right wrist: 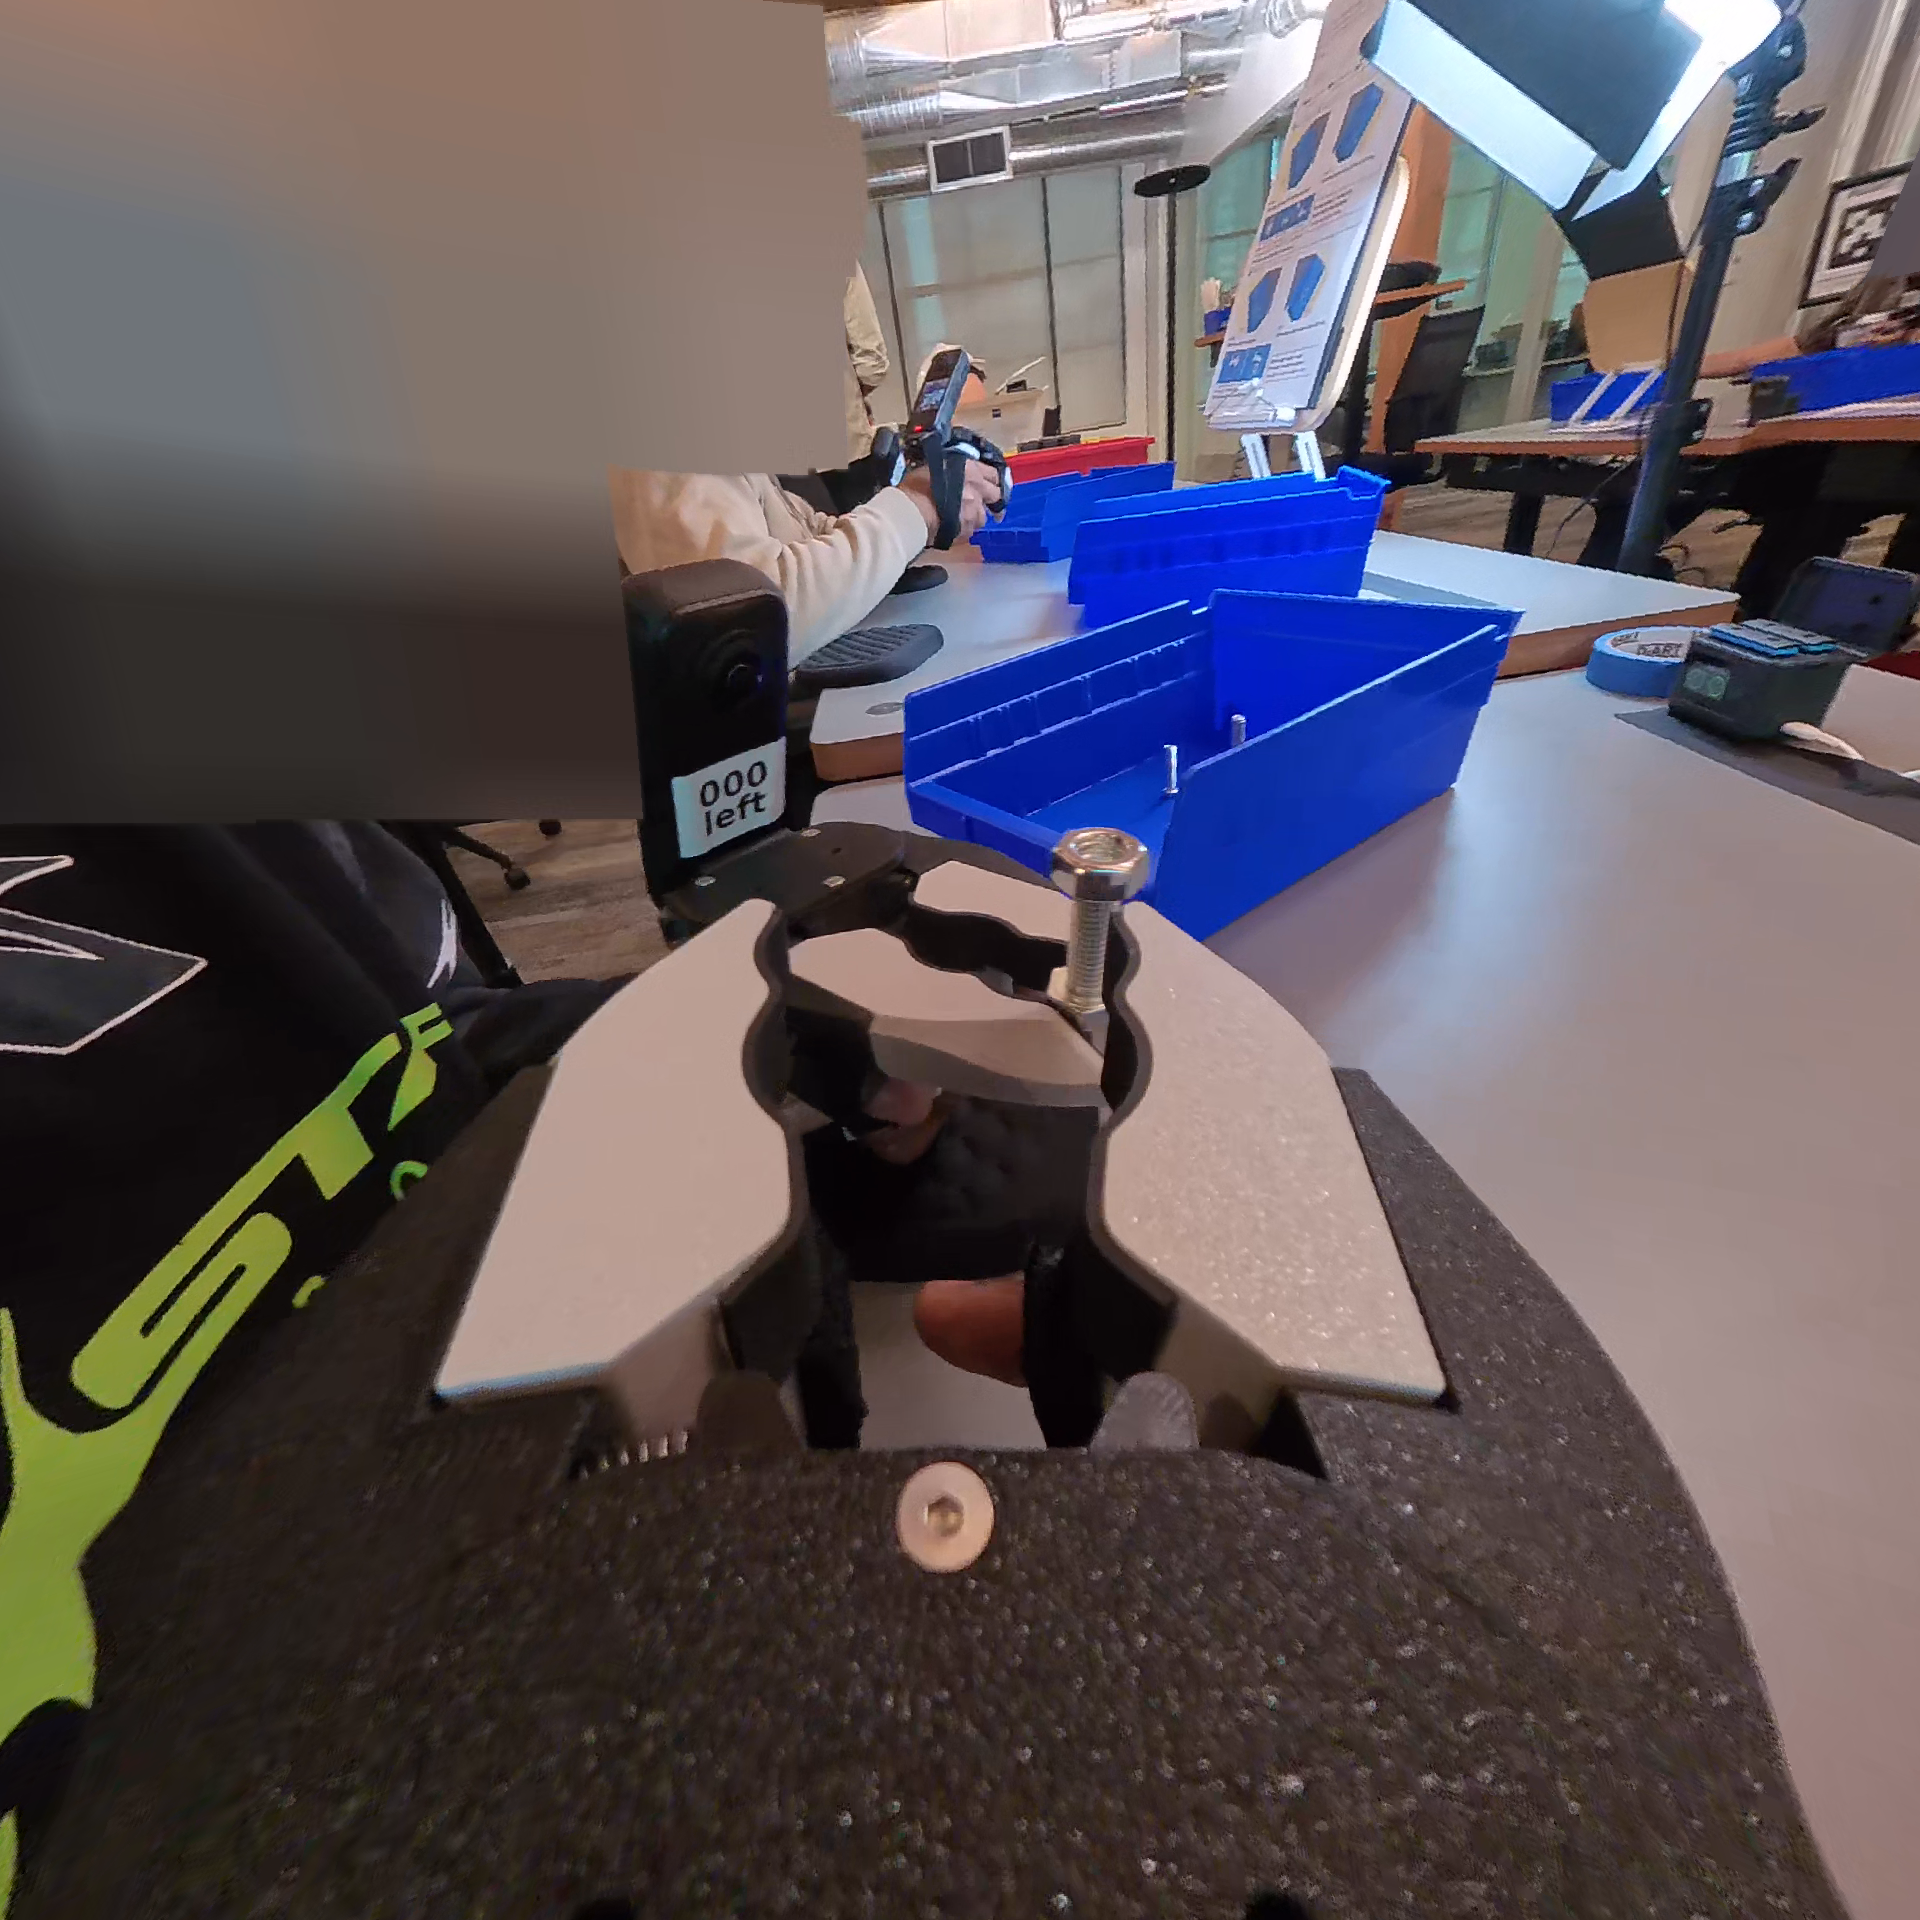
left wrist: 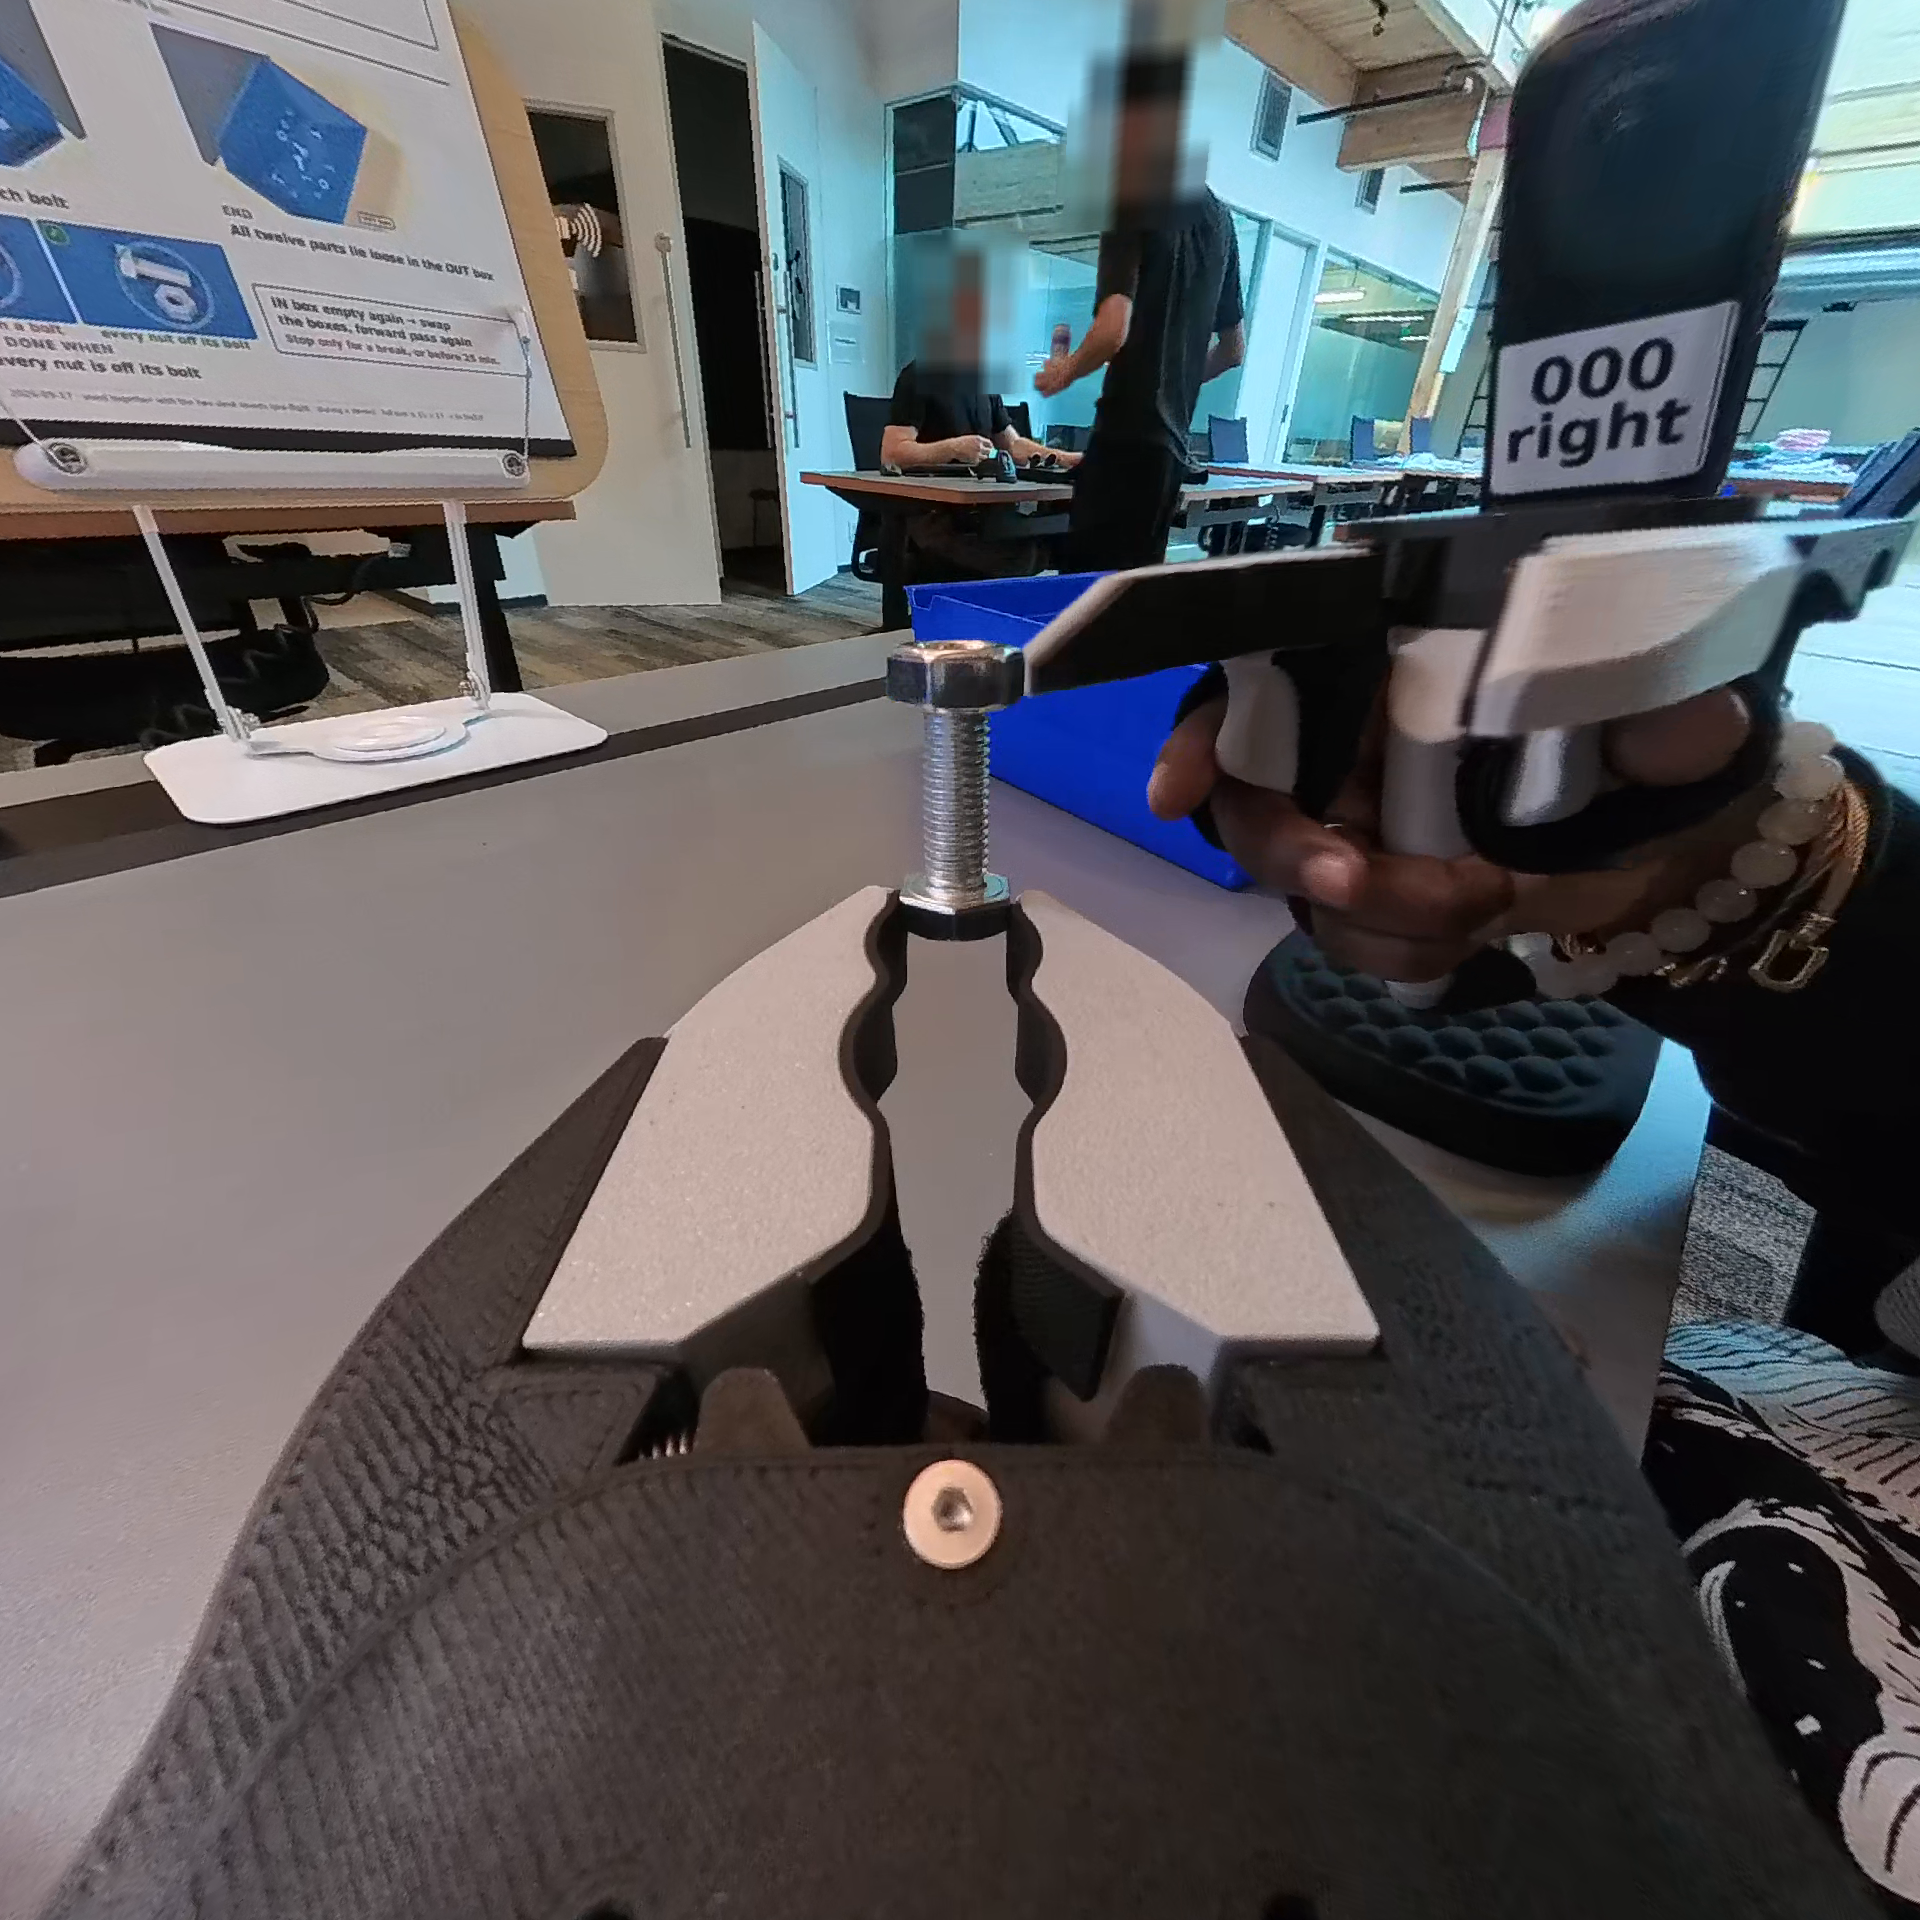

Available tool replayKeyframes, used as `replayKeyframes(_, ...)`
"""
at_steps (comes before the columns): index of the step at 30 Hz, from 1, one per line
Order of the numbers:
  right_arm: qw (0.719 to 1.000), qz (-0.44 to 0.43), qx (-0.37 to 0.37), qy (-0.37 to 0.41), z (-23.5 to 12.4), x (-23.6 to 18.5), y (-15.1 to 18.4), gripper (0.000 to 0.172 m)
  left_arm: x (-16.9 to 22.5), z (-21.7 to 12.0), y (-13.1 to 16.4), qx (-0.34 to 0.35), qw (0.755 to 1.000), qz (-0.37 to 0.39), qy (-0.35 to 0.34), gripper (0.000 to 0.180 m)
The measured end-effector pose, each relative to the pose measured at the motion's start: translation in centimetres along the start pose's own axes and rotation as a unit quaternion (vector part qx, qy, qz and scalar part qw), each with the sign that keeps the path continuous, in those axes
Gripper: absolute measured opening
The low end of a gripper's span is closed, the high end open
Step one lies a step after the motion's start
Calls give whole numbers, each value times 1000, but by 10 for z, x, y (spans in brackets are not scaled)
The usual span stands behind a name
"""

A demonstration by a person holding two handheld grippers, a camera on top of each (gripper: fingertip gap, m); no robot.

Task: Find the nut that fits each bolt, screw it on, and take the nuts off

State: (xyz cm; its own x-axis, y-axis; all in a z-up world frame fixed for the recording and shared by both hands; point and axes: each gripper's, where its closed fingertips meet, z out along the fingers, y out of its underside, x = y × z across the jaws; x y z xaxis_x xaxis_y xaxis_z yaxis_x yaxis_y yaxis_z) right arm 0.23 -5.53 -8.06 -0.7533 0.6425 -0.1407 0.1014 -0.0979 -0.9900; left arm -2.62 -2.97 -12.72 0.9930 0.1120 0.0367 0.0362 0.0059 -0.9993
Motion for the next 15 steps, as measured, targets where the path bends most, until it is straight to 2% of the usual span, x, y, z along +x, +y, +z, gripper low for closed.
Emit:
replayKeyframes(7, 1000, -4, 20, 15, 19, 15, -4, 73, 2, 0, 1, -1, 1000, 2, 9, 18)
replayKeyframes(15, 1000, -15, 7, -11, 33, 8, 0, 68, 5, 1, 3, -7, 1000, 5, 16, 19)
